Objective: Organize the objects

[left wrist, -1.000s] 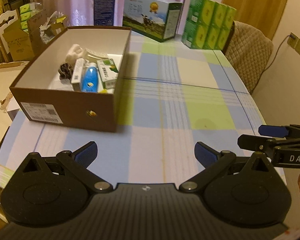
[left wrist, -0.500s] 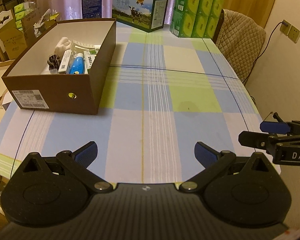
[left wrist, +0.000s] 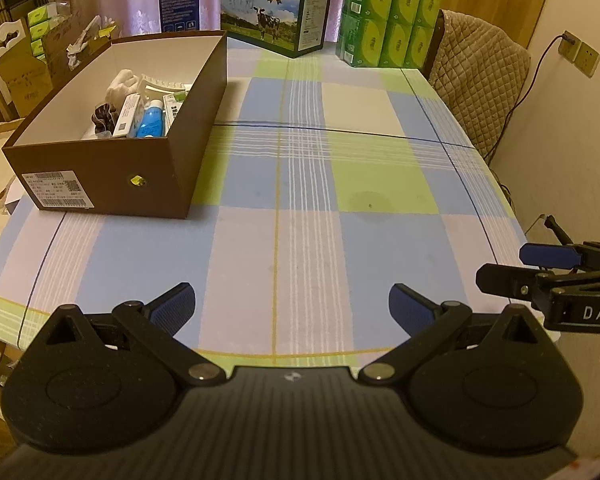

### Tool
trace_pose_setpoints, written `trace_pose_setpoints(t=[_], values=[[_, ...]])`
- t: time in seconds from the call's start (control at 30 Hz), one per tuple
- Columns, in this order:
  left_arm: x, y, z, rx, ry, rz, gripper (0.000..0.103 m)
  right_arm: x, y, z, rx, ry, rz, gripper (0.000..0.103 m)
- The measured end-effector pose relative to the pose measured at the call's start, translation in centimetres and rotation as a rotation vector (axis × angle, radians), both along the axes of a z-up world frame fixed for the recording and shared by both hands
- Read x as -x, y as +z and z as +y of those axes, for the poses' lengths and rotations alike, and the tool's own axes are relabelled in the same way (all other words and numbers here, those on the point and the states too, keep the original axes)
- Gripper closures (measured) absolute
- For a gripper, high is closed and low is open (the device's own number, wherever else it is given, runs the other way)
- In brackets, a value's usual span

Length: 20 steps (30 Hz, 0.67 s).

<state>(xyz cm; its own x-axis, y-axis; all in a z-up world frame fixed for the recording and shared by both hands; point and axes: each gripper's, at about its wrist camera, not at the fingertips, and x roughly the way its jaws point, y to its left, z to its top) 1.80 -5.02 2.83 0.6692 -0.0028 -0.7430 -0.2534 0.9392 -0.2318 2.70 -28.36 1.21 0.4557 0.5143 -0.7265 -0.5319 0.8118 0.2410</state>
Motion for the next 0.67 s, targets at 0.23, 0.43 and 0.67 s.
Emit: trace_pose_setpoints(t=[0.23, 0.43, 0.67], values=[[0.25, 0.19, -0.18, -0.006, -0.005, -0.002, 0.001, 0.3, 0.14, -0.04, -0.004, -0.002, -0.003, 0.025], [0.57, 0.25, -0.26, -0.005, -0.006, -0.009, 0.001, 0.66, 0.17, -0.11, 0.001, -0.001, -0.009, 0.025], [0.76, 0.44, -0.89, -0.006, -0.005, -0.015, 0.001, 0.84, 0.19, -0.42, 0.0, -0.003, -0.012, 0.025]])
